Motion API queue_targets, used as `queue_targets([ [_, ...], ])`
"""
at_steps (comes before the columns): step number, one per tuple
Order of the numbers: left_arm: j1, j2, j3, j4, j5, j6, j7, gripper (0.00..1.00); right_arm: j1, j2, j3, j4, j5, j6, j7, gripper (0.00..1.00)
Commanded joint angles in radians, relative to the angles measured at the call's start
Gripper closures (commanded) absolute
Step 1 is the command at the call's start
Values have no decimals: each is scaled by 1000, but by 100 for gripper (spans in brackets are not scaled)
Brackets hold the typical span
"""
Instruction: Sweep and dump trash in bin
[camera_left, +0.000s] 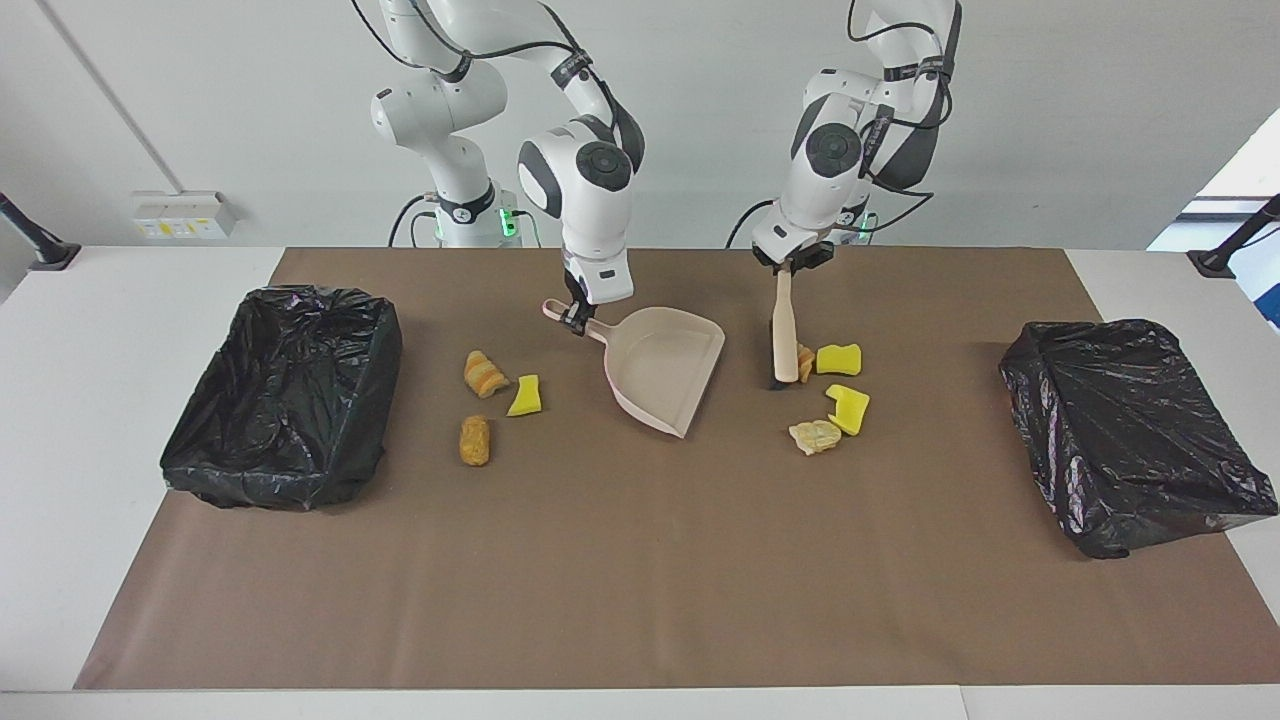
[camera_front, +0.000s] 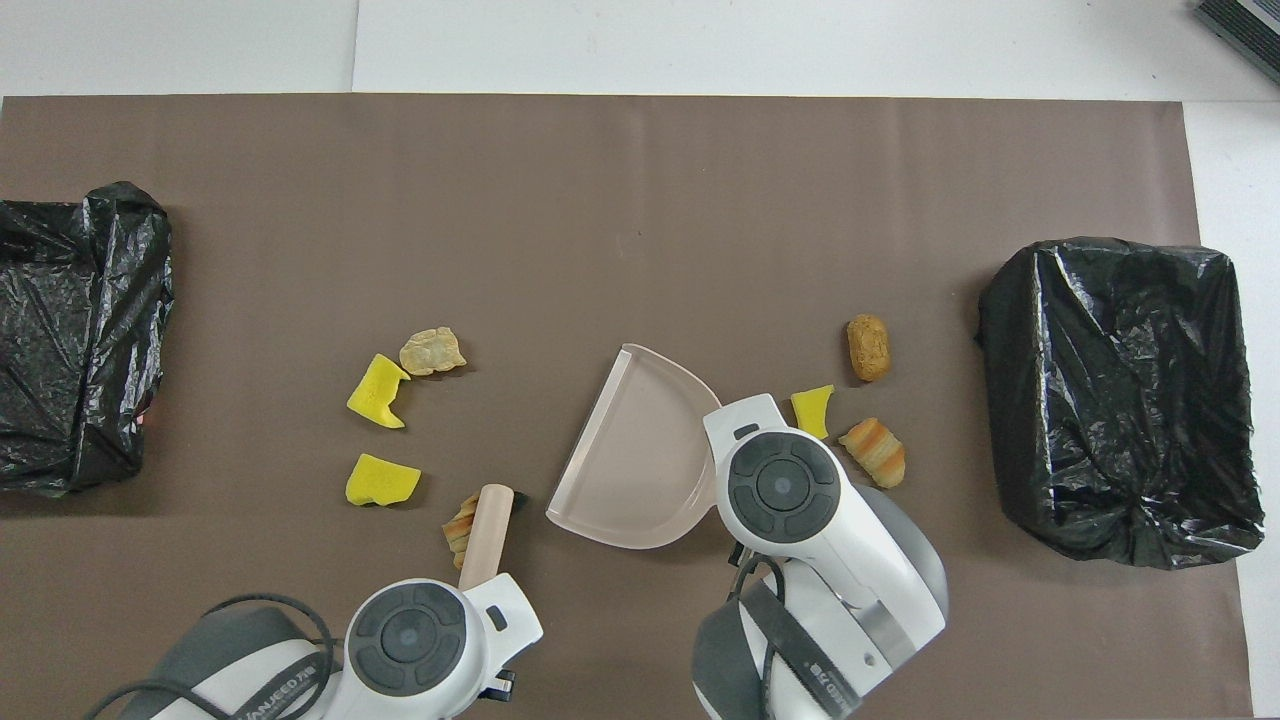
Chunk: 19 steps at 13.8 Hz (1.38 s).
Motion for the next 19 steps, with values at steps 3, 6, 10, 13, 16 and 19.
queue_targets([
  [3, 54, 30, -10, 209, -7, -185, -6, 99, 16, 70, 2, 167, -21, -122, 14, 100],
  [6, 100, 28, -8, 211, 2, -196, -50, 99, 16, 75, 3, 194, -16, -164, 93, 100],
  [10, 287, 33, -10, 203, 158, -188, -43, 100, 11, 73, 3, 192, 71, -236, 100, 100],
  [13, 379, 27, -10, 173, 191, -179, -43, 100, 9, 96, 3, 190, 21, -221, -41, 100],
  [16, 369, -1, -11, 90, 205, -147, -75, 100, 22, 118, 3, 190, 19, -184, -29, 100],
  [19, 259, 39, -22, 18, 206, 0, -186, 100, 43, 131, 5, 189, 16, -176, 21, 100],
])
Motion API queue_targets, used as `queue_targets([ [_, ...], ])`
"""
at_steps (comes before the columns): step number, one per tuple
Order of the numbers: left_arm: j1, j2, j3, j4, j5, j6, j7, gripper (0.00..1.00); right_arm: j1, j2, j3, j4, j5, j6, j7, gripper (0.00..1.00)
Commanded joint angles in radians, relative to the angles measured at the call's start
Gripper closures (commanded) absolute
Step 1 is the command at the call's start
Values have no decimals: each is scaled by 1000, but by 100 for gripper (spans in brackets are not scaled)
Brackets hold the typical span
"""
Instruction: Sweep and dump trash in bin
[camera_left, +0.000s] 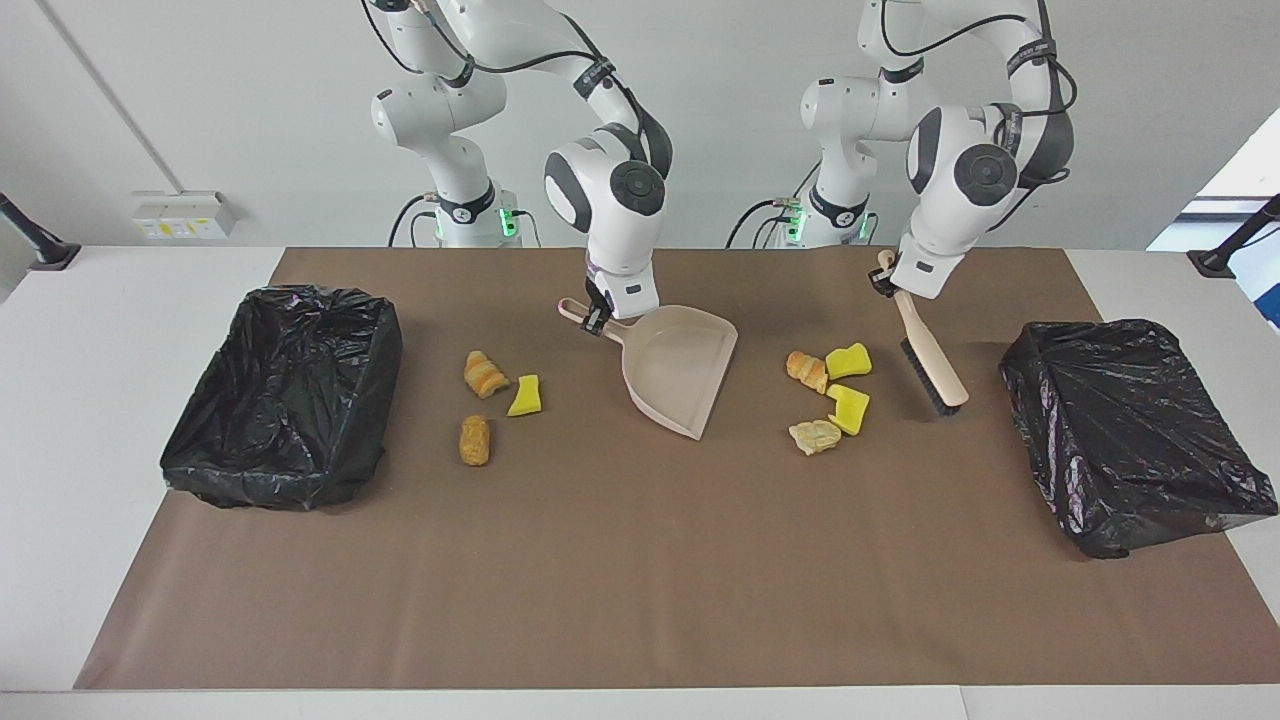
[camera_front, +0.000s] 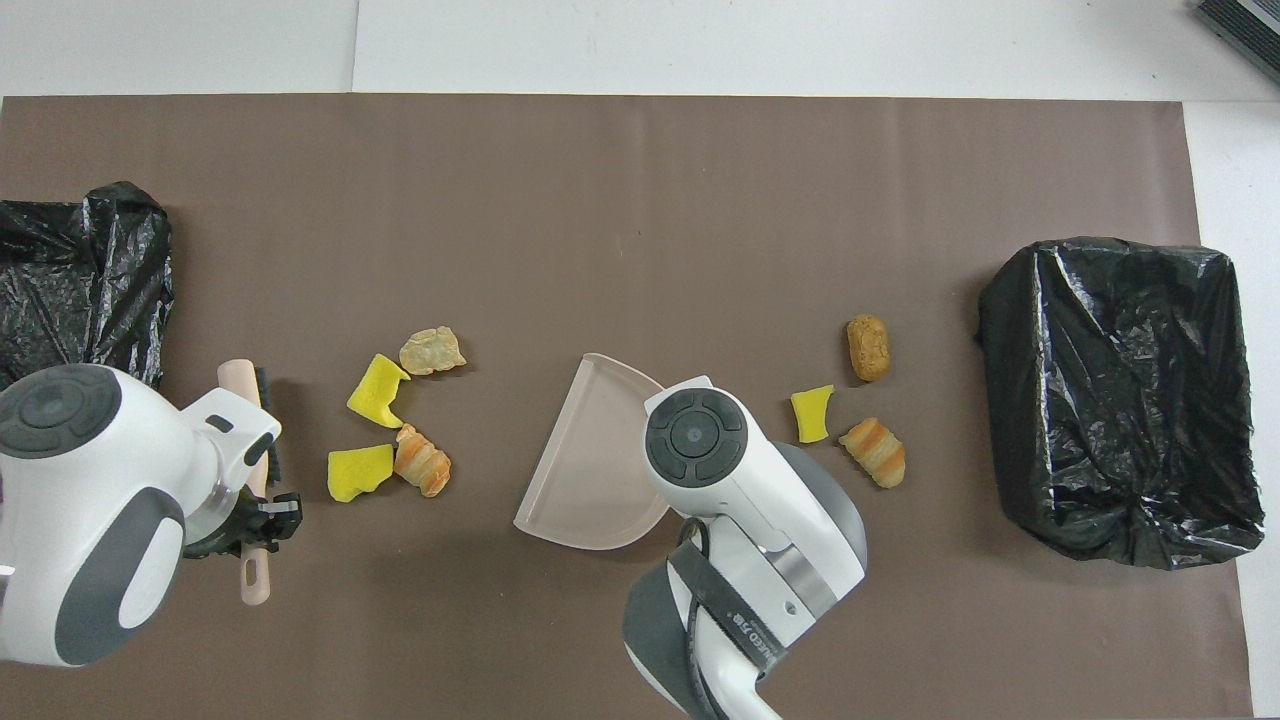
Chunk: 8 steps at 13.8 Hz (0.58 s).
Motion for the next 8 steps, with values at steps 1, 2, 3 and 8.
queue_targets([
  [1, -98, 39, -3, -54, 20, 139, -115, 100, 15, 12, 4, 14, -35, 16, 33, 100],
  [2, -147, 62, -3, -54, 20, 169, -123, 100, 19, 12, 4, 14, -65, 29, 33, 100],
  [3, -187, 81, -3, -53, 17, 181, -123, 100, 19, 12, 4, 12, -79, 35, 33, 100],
  [8, -369, 152, -8, -20, -146, 332, -103, 100, 19, 12, 4, 8, -78, 33, 36, 100],
])
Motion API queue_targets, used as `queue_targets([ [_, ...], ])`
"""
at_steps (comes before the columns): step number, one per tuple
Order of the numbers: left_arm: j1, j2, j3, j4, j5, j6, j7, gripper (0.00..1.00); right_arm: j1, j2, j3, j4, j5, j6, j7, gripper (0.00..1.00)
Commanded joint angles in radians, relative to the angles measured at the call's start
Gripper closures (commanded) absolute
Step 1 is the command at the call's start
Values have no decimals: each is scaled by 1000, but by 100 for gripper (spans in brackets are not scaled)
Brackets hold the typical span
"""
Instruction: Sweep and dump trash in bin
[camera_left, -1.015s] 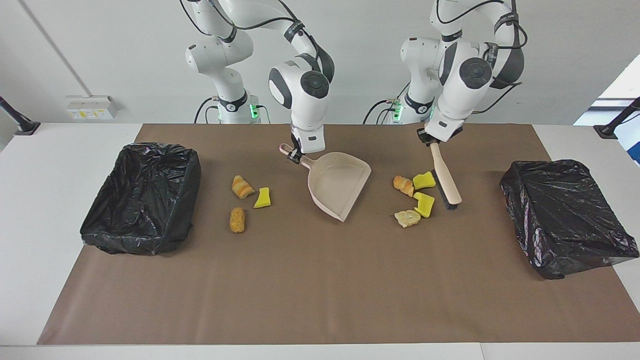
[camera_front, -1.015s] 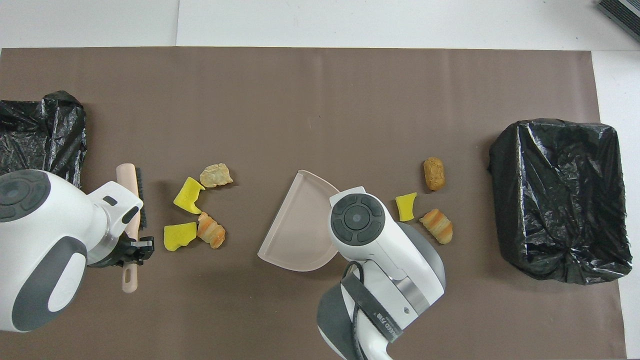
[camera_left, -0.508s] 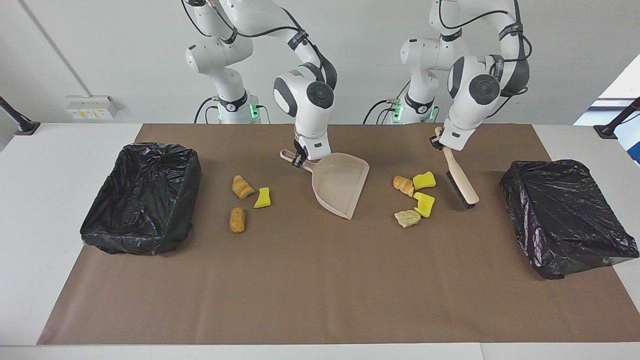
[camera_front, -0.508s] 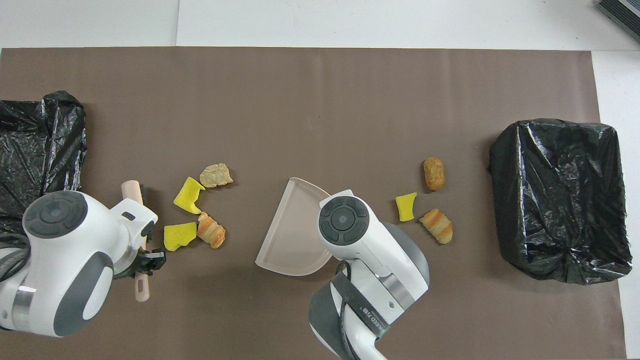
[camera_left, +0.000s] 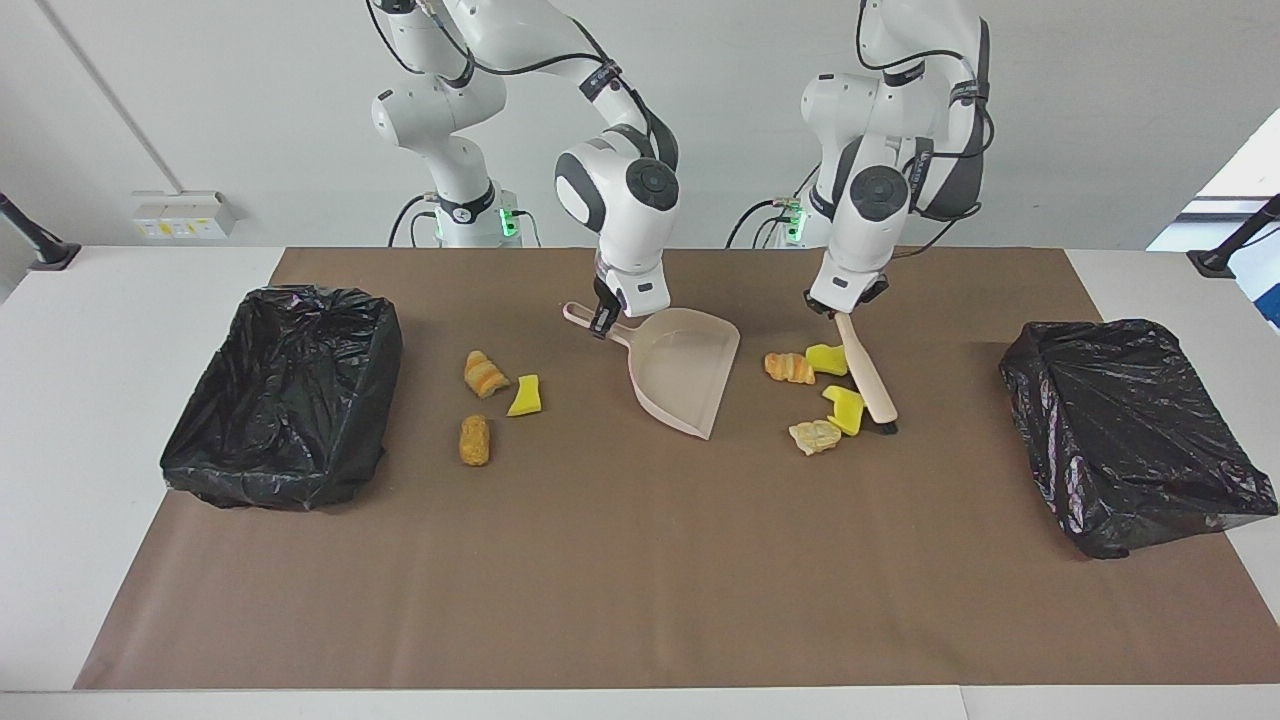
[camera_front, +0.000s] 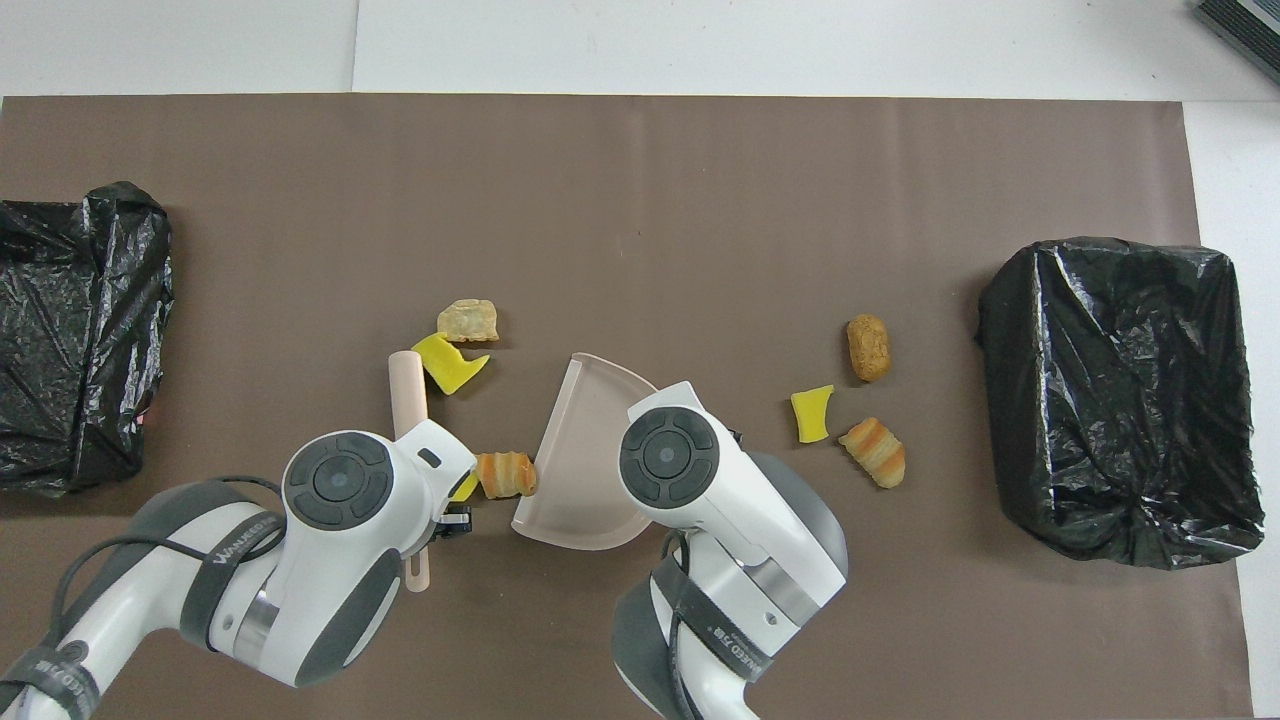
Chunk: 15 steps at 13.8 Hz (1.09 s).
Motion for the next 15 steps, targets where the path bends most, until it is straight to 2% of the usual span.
queue_targets([
  [1, -116, 29, 12, 24, -88, 41, 15, 100, 1, 6, 6, 6, -23, 11, 26, 100],
  [4, -216, 29, 12, 56, -135, 25, 26, 100, 1, 6, 4, 6, -23, 9, 27, 100],
  [6, -219, 61, 12, 139, -170, -33, 76, 100, -1, 6, 4, 6, -22, 9, 27, 100],
  [8, -202, 58, 17, 220, -216, -154, 136, 100, -1, 6, 6, 6, -22, 9, 27, 100],
  [10, -143, 55, 18, 282, -216, -247, 182, 100, 1, 6, 4, 4, -22, 9, 27, 100],
  [11, -109, 57, 18, 293, -216, -254, 220, 100, -1, 6, 6, 6, -22, 9, 27, 100],
  [12, -68, 64, 20, 305, -216, -254, 286, 95, -1, 6, 4, 6, -22, 9, 27, 100],
  [13, -26, 73, 20, 313, -216, -246, 367, 86, -1, 6, 6, 6, -22, 11, 27, 100],
  [14, 20, 95, 22, 335, -216, -254, 474, 86, 1, 6, 6, 6, -22, 11, 27, 100],
  [15, 60, 110, 22, 362, -215, -258, 543, 93, -1, 6, 6, 4, -20, 11, 27, 100],
])
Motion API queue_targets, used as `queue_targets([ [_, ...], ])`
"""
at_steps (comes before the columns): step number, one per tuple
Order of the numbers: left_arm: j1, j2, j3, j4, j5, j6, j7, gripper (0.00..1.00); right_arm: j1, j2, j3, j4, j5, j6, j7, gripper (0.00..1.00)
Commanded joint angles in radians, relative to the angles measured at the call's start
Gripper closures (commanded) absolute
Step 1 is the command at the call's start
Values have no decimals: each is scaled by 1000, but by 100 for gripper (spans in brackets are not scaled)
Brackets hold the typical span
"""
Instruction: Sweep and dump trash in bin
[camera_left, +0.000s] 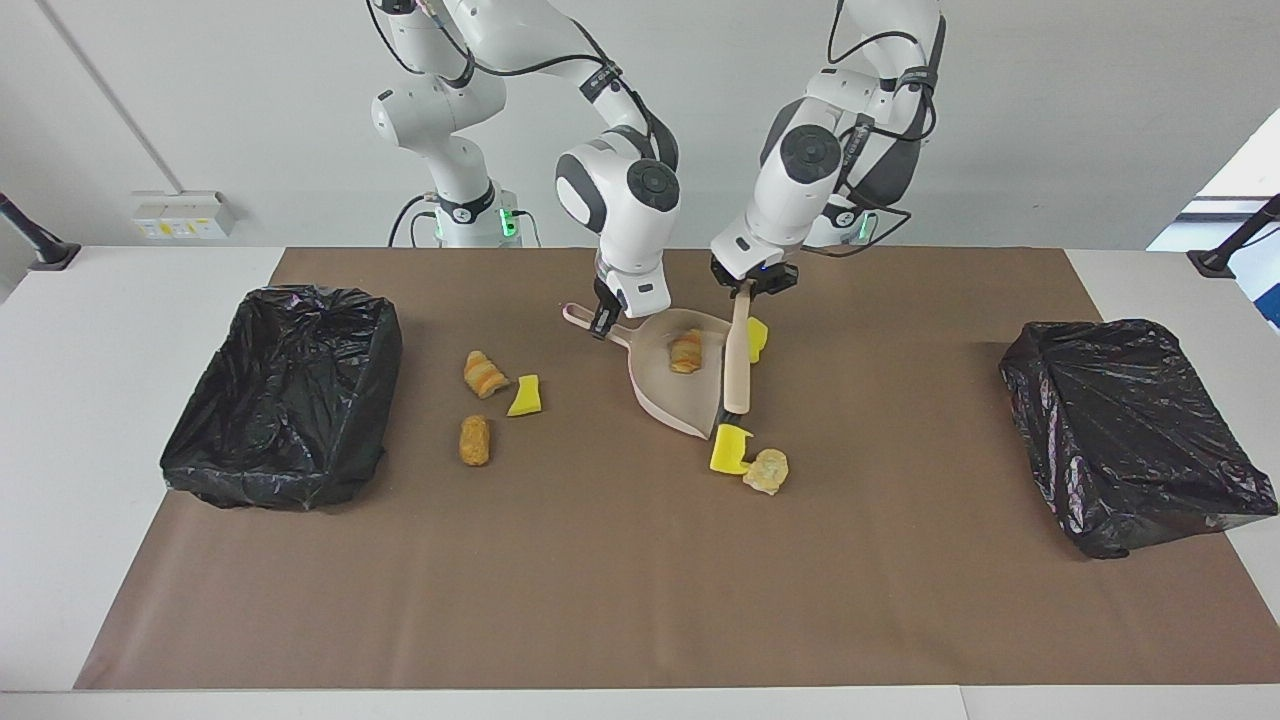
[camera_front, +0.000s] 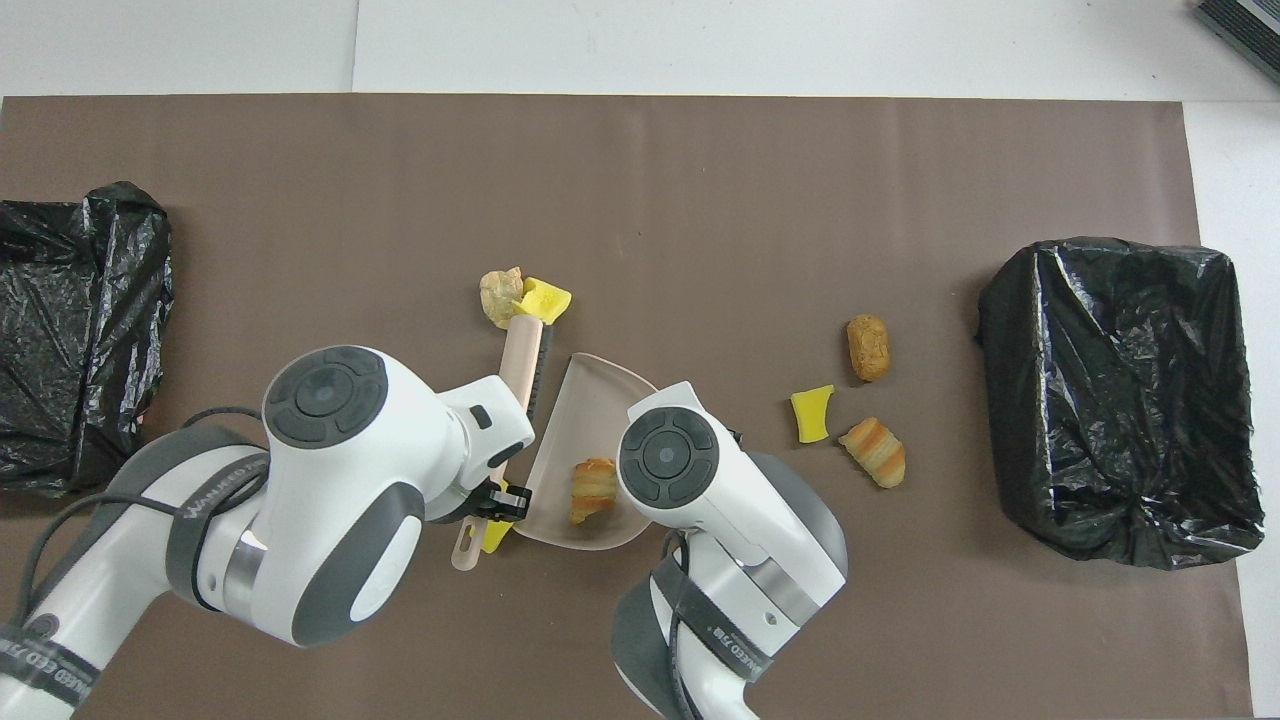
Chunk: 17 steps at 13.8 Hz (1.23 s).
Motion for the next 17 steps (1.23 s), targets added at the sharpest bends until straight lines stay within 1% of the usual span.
queue_targets([
  [1, 86, 63, -4, 78, -12, -35, 163, 100, -1, 5, 6, 4, -20, 11, 27, 100],
  [3, 130, 72, -3, 87, 4, -19, 296, 100, -1, 5, 6, 6, -15, 11, 30, 100],
  [4, 156, 90, -4, 108, 28, -12, 372, 100, -1, 5, 4, 6, -15, 11, 42, 100],
  [7, 248, 153, -3, 209, 62, -41, 535, 100, 1, 2, 6, 3, -8, 3, 87, 100],
  [10, 298, 202, -3, 297, 117, -95, 667, 100, 1, 4, 4, 1, -9, 9, 85, 100],
  [11, 299, 213, -1, 326, 117, -109, 698, 100, 1, 4, 6, -3, -9, 12, 85, 100],
  [13, 304, 219, 0, 334, 157, -112, 761, 100, 1, 2, 6, -5, -11, 14, 82, 100],
  [15, 332, 230, 0, 342, 169, -92, 775, 100, 1, 4, 4, -7, -17, 24, 73, 100],
  [16, 333, 270, 0, 378, 182, -91, 775, 100, 1, 2, 4, -13, -17, 32, 68, 100],
  [17, 329, 320, -1, 439, 205, -80, 775, 100, 1, 2, 4, -13, -17, 35, 67, 100],
])
